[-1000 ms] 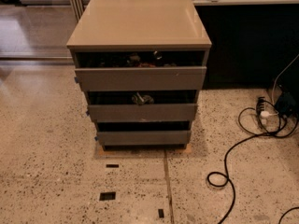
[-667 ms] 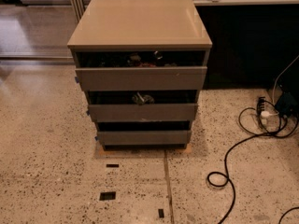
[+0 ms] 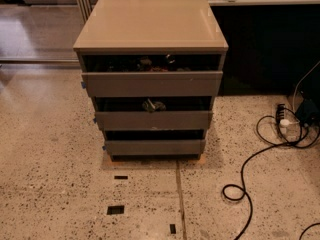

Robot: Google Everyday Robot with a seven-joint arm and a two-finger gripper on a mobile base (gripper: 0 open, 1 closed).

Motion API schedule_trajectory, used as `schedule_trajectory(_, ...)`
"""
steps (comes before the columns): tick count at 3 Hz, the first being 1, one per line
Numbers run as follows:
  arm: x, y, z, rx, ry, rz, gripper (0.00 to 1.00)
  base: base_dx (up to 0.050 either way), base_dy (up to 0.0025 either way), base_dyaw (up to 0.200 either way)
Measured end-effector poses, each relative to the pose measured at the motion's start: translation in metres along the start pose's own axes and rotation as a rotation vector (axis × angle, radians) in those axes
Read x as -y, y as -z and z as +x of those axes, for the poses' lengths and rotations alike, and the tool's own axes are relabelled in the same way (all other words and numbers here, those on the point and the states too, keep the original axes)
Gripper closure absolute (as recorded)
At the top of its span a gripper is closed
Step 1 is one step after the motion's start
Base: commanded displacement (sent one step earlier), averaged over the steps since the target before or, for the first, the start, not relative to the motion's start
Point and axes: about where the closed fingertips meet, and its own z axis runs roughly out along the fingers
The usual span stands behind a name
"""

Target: Place redbull can into top drawer

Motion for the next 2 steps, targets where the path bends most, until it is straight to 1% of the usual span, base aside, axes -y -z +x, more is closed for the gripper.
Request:
schedule_trajectory(1,0.0003,-0.0002,-0.0014,0.002,-0.007,0.000,0.00,0.000,0.00000,0.000)
schedule_trajectory(2,-0.0050,-0.0032,-0.0033,0.016,-0.076,-0.035,0.00,0.000,0.00000,0.000)
